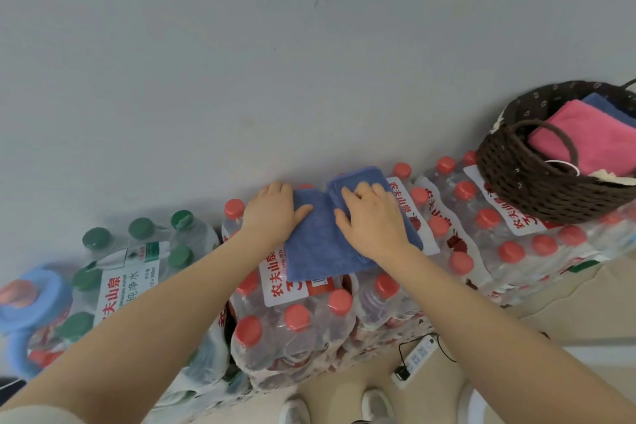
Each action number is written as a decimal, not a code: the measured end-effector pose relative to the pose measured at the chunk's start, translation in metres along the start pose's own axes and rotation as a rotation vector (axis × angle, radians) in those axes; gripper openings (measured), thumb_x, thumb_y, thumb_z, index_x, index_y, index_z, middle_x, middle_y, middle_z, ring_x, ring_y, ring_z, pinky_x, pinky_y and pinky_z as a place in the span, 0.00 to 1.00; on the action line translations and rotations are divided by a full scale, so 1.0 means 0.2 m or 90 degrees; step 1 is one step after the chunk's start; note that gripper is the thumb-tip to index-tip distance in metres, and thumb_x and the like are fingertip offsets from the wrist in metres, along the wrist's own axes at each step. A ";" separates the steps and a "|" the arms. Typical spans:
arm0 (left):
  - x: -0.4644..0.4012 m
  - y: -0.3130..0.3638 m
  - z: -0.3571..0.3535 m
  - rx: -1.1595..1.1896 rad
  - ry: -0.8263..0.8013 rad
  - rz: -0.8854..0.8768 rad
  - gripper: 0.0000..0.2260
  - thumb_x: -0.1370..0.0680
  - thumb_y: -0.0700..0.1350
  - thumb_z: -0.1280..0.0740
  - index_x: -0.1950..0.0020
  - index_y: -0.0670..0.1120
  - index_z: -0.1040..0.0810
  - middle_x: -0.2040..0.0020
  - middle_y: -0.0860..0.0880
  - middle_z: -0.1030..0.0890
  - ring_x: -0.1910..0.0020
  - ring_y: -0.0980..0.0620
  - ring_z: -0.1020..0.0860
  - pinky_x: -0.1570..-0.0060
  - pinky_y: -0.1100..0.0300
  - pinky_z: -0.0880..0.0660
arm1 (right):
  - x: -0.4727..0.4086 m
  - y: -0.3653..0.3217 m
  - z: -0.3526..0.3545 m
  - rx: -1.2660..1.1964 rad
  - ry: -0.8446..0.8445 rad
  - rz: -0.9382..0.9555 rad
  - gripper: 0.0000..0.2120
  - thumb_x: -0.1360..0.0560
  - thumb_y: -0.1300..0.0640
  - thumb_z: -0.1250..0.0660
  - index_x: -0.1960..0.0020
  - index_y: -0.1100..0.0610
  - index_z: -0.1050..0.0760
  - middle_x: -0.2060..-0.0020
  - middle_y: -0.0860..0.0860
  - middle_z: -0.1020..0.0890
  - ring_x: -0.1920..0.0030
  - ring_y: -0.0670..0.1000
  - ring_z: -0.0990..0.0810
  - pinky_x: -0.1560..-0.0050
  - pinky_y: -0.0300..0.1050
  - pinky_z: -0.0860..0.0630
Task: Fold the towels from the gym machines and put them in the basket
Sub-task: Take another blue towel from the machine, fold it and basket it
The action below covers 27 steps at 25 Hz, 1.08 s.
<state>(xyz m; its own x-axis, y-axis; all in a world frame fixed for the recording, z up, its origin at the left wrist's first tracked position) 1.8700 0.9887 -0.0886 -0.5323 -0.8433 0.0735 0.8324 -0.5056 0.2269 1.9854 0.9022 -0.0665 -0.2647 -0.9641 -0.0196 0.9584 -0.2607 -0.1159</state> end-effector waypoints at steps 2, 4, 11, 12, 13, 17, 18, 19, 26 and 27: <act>-0.03 -0.02 0.00 0.010 -0.019 -0.008 0.23 0.24 0.58 0.38 0.42 0.40 0.29 0.43 0.43 0.28 0.45 0.43 0.26 0.50 0.52 0.29 | 0.02 0.00 -0.06 0.032 -0.038 0.022 0.32 0.24 0.40 0.57 0.27 0.57 0.42 0.28 0.57 0.38 0.27 0.58 0.43 0.28 0.54 0.47; -0.06 -0.05 0.02 0.138 -0.047 0.011 0.20 0.27 0.56 0.32 0.52 0.38 0.26 0.53 0.43 0.28 0.55 0.45 0.25 0.58 0.53 0.29 | 0.02 0.00 -0.09 0.028 -0.085 0.055 0.38 0.29 0.37 0.65 0.24 0.55 0.53 0.23 0.52 0.52 0.24 0.52 0.56 0.26 0.53 0.60; 0.07 -0.09 -0.06 0.724 -0.145 0.254 0.18 0.27 0.51 0.30 0.45 0.39 0.25 0.51 0.43 0.19 0.55 0.46 0.20 0.59 0.56 0.22 | 0.00 0.00 -0.13 0.042 -0.085 0.045 0.40 0.33 0.38 0.73 0.24 0.52 0.57 0.23 0.48 0.54 0.24 0.50 0.58 0.27 0.51 0.63; 0.12 -0.08 -0.09 0.760 -0.211 0.283 0.18 0.27 0.50 0.30 0.44 0.39 0.24 0.51 0.42 0.18 0.55 0.46 0.19 0.59 0.57 0.21 | 0.00 0.00 -0.13 0.041 -0.085 0.037 0.36 0.29 0.39 0.71 0.24 0.51 0.57 0.23 0.48 0.54 0.24 0.50 0.58 0.27 0.51 0.63; 0.14 -0.07 -0.10 0.758 -0.251 0.281 0.16 0.27 0.47 0.30 0.44 0.40 0.24 0.53 0.42 0.18 0.56 0.46 0.19 0.60 0.58 0.21 | -0.01 0.00 -0.12 0.040 -0.086 0.033 0.32 0.24 0.40 0.67 0.24 0.52 0.57 0.23 0.48 0.55 0.24 0.50 0.58 0.26 0.51 0.63; 0.18 0.00 -0.01 0.626 -0.196 0.139 0.07 0.25 0.40 0.34 0.47 0.42 0.25 0.54 0.44 0.19 0.57 0.45 0.19 0.54 0.51 0.21 | -0.02 0.01 -0.12 0.034 -0.093 0.016 0.26 0.19 0.47 0.57 0.24 0.53 0.57 0.23 0.50 0.56 0.24 0.52 0.60 0.26 0.52 0.63; 0.17 0.00 0.02 0.647 -0.160 0.151 0.07 0.24 0.41 0.36 0.46 0.43 0.26 0.53 0.45 0.20 0.56 0.45 0.20 0.53 0.50 0.22 | -0.02 0.01 -0.12 0.032 -0.099 0.016 0.26 0.19 0.47 0.56 0.24 0.53 0.57 0.23 0.52 0.57 0.24 0.54 0.60 0.26 0.53 0.63; 0.16 -0.01 0.03 0.690 -0.132 0.181 0.09 0.23 0.42 0.37 0.43 0.44 0.28 0.52 0.46 0.21 0.55 0.46 0.21 0.52 0.51 0.22 | -0.01 0.00 -0.11 0.033 -0.096 0.021 0.26 0.19 0.47 0.56 0.24 0.53 0.55 0.23 0.53 0.57 0.24 0.56 0.59 0.26 0.54 0.62; 0.06 0.30 0.06 0.919 -0.171 0.223 0.06 0.22 0.40 0.38 0.58 0.40 0.28 0.67 0.44 0.21 0.68 0.50 0.22 0.66 0.59 0.23 | 0.02 0.13 0.04 -0.452 0.047 -0.072 0.13 0.21 0.57 0.46 0.47 0.56 0.22 0.47 0.58 0.21 0.48 0.56 0.23 0.46 0.51 0.27; 0.05 0.37 0.06 0.937 -0.186 0.212 0.07 0.22 0.40 0.39 0.59 0.39 0.28 0.71 0.46 0.21 0.72 0.52 0.22 0.72 0.63 0.24 | 0.02 0.19 0.05 -0.615 0.027 -0.146 0.12 0.21 0.58 0.45 0.51 0.53 0.23 0.48 0.58 0.20 0.49 0.54 0.22 0.46 0.49 0.27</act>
<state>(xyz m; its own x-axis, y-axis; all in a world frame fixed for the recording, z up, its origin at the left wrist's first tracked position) 1.9249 0.9454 -0.0586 -0.5158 -0.7249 0.4565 0.1243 0.4639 0.8771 2.0223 0.8879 -0.0616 -0.4537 -0.8883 0.0713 0.3907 -0.2701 -0.8800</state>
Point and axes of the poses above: each hand's wrist, its own x-axis away from the middle knuckle, its own z-axis out of the back of the hand, y = z × x, the point moved 9 cm from there along -x, towards the middle knuckle
